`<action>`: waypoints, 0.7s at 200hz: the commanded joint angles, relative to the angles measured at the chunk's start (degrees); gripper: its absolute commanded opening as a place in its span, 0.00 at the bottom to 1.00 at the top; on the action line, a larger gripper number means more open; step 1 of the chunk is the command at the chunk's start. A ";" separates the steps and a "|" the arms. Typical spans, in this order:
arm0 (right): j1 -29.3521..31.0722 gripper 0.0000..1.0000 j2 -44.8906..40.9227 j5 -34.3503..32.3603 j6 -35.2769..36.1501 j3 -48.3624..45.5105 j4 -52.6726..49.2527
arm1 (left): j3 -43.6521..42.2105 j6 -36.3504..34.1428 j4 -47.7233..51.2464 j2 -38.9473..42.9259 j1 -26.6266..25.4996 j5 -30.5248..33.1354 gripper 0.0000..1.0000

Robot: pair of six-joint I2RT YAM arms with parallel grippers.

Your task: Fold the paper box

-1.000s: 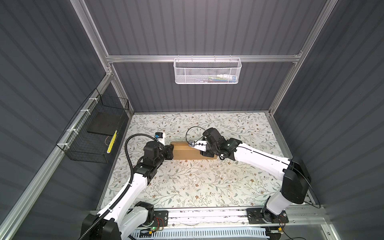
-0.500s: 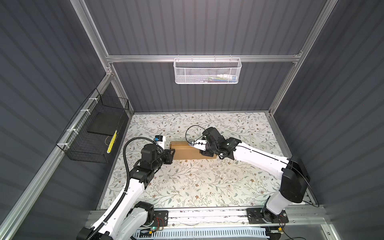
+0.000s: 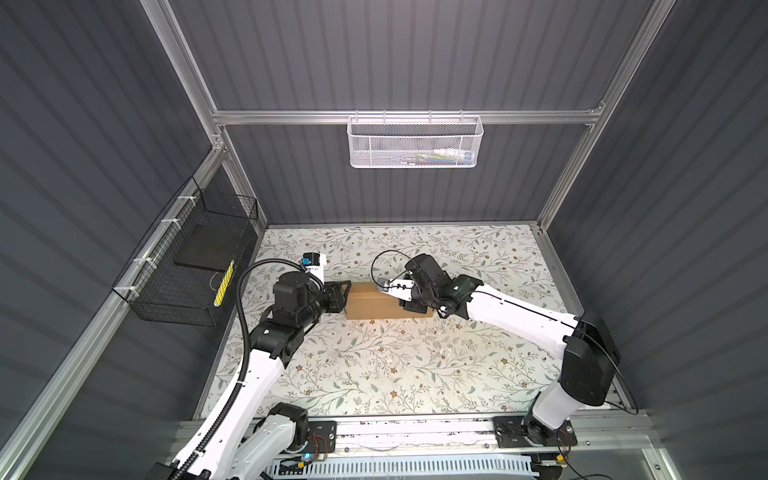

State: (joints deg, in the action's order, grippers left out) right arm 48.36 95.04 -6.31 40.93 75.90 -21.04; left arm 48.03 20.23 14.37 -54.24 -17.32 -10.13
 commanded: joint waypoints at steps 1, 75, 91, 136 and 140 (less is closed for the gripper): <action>-0.28 0.44 0.75 1.27 -1.04 0.66 -0.94 | 2.36 1.69 1.89 -2.52 0.83 -0.57 0.48; -0.37 0.42 0.67 1.27 -1.21 0.83 -0.89 | 0.78 5.00 0.22 -8.02 6.17 -4.85 0.48; -0.37 0.41 0.80 1.30 -1.12 0.84 -0.92 | 0.23 4.92 0.26 -8.58 6.98 -5.05 0.47; -0.37 0.40 1.41 1.51 -1.60 1.29 -2.61 | -1.55 4.99 -1.22 -10.06 7.91 -7.25 0.45; -0.37 0.40 1.45 1.62 -1.64 1.34 -2.58 | -1.75 5.00 -1.34 -10.28 7.92 -7.39 0.45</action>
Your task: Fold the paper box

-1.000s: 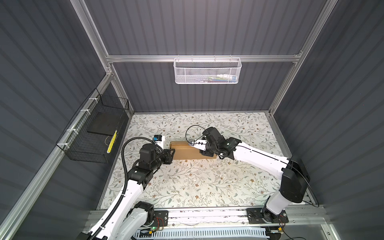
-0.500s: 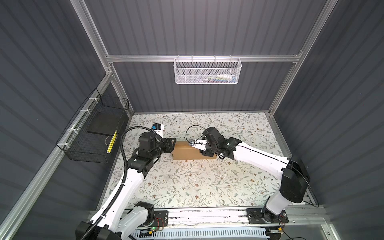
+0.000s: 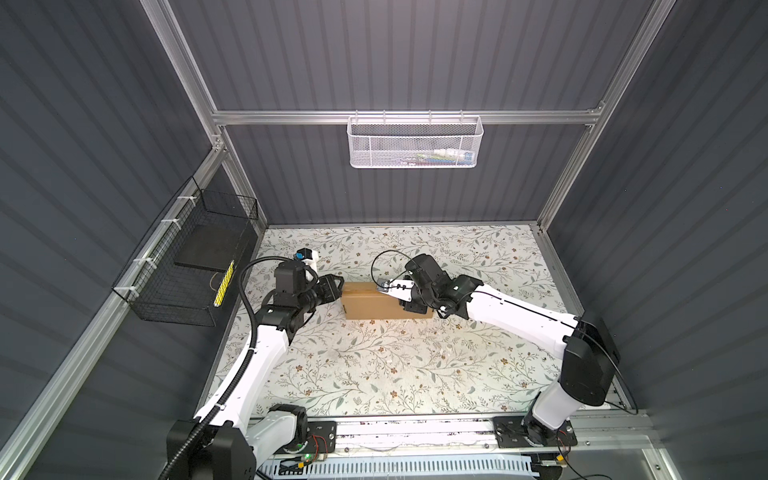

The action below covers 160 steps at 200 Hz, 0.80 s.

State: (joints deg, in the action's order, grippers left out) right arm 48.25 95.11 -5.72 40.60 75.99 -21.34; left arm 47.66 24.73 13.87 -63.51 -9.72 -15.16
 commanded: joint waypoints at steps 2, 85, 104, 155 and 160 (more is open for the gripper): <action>-0.26 0.40 1.47 1.08 -1.38 1.27 -2.27 | -1.37 0.49 -0.90 -1.07 0.31 -2.41 0.45; -0.26 0.38 1.66 1.13 -1.49 1.37 -2.56 | -4.89 0.67 -2.35 -3.14 0.66 -2.31 0.38; -0.34 0.37 1.94 1.24 -1.57 1.62 -2.56 | -5.63 0.49 -2.27 -3.03 0.66 -1.54 0.31; -0.35 0.35 2.71 1.35 -1.66 2.21 -2.90 | -7.57 0.23 -1.01 -1.66 0.78 2.06 0.20; -0.35 0.35 2.65 1.30 -1.66 2.24 -2.98 | -7.73 0.14 -0.93 -1.35 0.76 2.49 0.20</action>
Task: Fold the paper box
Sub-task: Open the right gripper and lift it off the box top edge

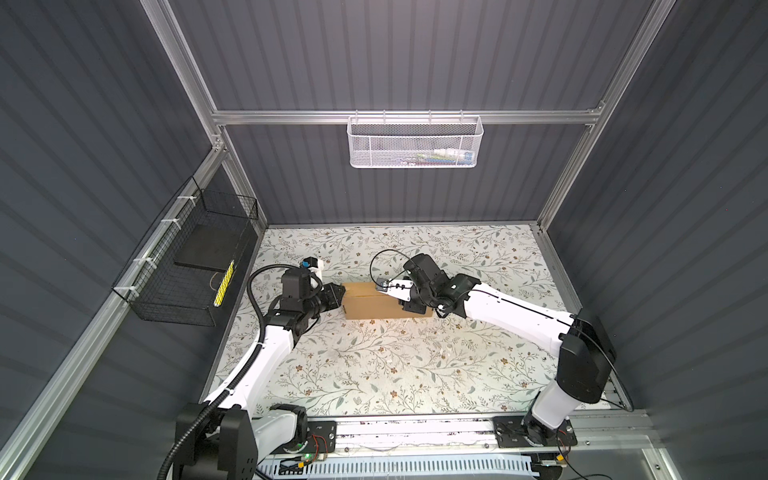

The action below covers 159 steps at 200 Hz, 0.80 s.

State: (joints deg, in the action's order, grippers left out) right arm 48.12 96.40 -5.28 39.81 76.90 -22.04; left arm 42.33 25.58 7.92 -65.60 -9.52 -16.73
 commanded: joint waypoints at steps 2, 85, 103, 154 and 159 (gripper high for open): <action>-0.22 0.35 1.36 0.83 -0.88 1.32 -2.36 | -2.42 -0.78 5.13 0.81 0.62 4.25 0.20; -0.48 0.42 -0.06 1.54 -2.94 1.32 -0.79 | -3.57 -1.63 5.12 0.52 0.58 5.22 0.06; -0.74 0.48 -1.56 2.24 -3.89 0.97 -0.51 | -3.32 -1.77 5.08 0.22 0.62 5.22 0.06; -1.68 0.52 -6.90 4.93 -8.10 -1.29 2.04 | -2.86 -1.94 4.60 -0.49 0.58 4.87 0.06; -1.86 0.53 -7.47 5.30 -8.75 -1.65 2.22 | -2.86 -1.98 4.57 -0.54 0.60 4.82 0.05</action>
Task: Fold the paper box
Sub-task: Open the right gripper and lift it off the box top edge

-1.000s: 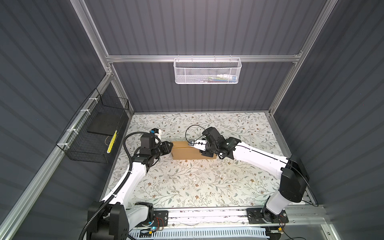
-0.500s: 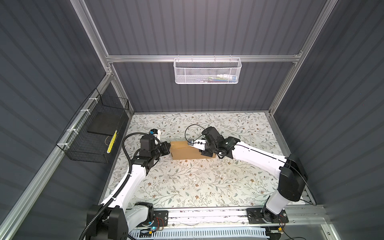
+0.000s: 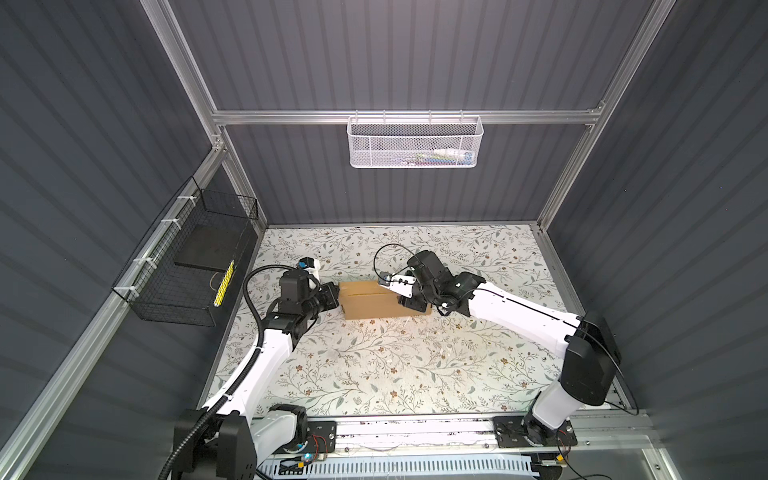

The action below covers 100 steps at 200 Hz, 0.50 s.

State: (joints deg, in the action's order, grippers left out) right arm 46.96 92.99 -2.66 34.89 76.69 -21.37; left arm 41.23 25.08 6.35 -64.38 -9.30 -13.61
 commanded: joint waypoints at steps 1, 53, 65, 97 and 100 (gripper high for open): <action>-0.71 0.53 -4.23 2.76 -4.03 -1.53 1.56 | -1.77 -1.46 6.14 -1.74 0.40 1.67 0.05; -3.35 0.53 -11.63 6.38 -11.98 -7.31 4.80 | -1.58 -1.70 5.78 -1.74 0.34 0.79 0.05; -4.42 0.54 -13.30 6.47 -13.98 -8.53 5.66 | -1.38 -1.78 5.86 -1.74 0.34 0.69 0.06; -8.99 0.55 -16.36 9.36 -22.10 -10.70 7.83 | -0.60 -2.35 6.64 -1.54 0.36 0.67 0.07; -9.40 0.55 -16.55 9.54 -22.88 -10.90 8.09 | -0.59 -2.46 6.81 -1.56 0.34 0.68 0.07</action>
State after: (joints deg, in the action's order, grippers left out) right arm 40.53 78.52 3.81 20.47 67.24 -16.32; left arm 41.25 24.60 6.31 -64.40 -9.30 -13.58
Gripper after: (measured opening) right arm 0.546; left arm 0.065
